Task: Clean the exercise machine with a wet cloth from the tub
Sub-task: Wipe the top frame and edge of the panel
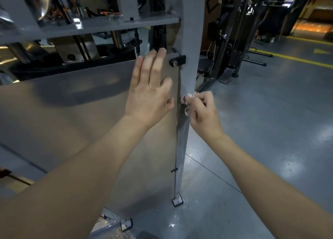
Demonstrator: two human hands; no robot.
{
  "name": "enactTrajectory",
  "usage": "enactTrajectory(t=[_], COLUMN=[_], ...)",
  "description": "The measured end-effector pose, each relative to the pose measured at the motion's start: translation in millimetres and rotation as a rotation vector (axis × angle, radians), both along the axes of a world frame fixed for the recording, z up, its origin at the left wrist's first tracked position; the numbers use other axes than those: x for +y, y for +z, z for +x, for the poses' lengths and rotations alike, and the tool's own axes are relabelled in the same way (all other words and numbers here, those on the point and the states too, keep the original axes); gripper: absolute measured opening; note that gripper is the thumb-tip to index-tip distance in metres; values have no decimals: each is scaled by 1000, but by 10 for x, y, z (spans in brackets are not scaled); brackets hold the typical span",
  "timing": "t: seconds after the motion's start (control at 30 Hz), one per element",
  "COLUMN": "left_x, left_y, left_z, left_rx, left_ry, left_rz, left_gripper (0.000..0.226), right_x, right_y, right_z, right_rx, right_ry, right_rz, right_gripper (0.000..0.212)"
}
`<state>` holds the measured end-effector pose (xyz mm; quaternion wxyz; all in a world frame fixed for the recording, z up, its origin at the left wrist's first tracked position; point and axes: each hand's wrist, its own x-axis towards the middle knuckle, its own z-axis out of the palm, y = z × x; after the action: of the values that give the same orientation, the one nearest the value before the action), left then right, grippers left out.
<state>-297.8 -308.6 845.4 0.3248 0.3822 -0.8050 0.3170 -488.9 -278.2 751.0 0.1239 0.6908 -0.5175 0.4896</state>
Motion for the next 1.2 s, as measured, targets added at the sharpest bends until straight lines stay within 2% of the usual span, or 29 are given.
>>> enactTrajectory(t=[0.1, 0.23, 0.37, 0.5, 0.57, 0.63, 0.73, 0.8, 0.9, 0.97, 1.07, 1.2], left_x=[1, -5, 107, 274, 329, 389, 508, 573, 608, 589, 525, 470], left_y=[-4, 23, 87, 166, 197, 165, -6, -178, -409, -510, -574, -614], left_z=[-7, -8, -23, 27, 62, 95, 105, 88, 79, 105, 157, 191], left_rx=[1, -32, -60, -47, 4, 48, 41, -23, -116, -147, -198, -254], left_ry=[-2, 34, 43, -15, -37, -12, 43, 76, 135, 166, 190, 216], left_rz=[14, 20, 66, 123, 141, 154, 198, 229, 289, 315, 311, 293], left_gripper=[33, 34, 30, 16, 26, 46, 75, 85, 88, 88, 89, 89], right_x=[3, 131, 217, 276, 209, 107, 11, 44, 183, 231, 108, -58], right_y=[-167, -451, -256, 180, 466, 613, 406, 80, -276, -222, 182, 446], right_z=[102, 124, 37, 9, 29, 62, 109, 126, 69, 21, 17, 105], right_rx=[-84, -57, -45, -117, -135, -121, -32, 44, 77, 69, -20, 3], right_ry=[9, 35, 10, 11, -32, -55, -43, -1, 45, 65, 103, 2], right_rz=[-22, 114, 238, 80, -2, -51, -75, -19, 110, 143, 50, -86], right_gripper=[21, 29, 25, 23, 25, 26, 22, 18, 31, 21, 18, 20])
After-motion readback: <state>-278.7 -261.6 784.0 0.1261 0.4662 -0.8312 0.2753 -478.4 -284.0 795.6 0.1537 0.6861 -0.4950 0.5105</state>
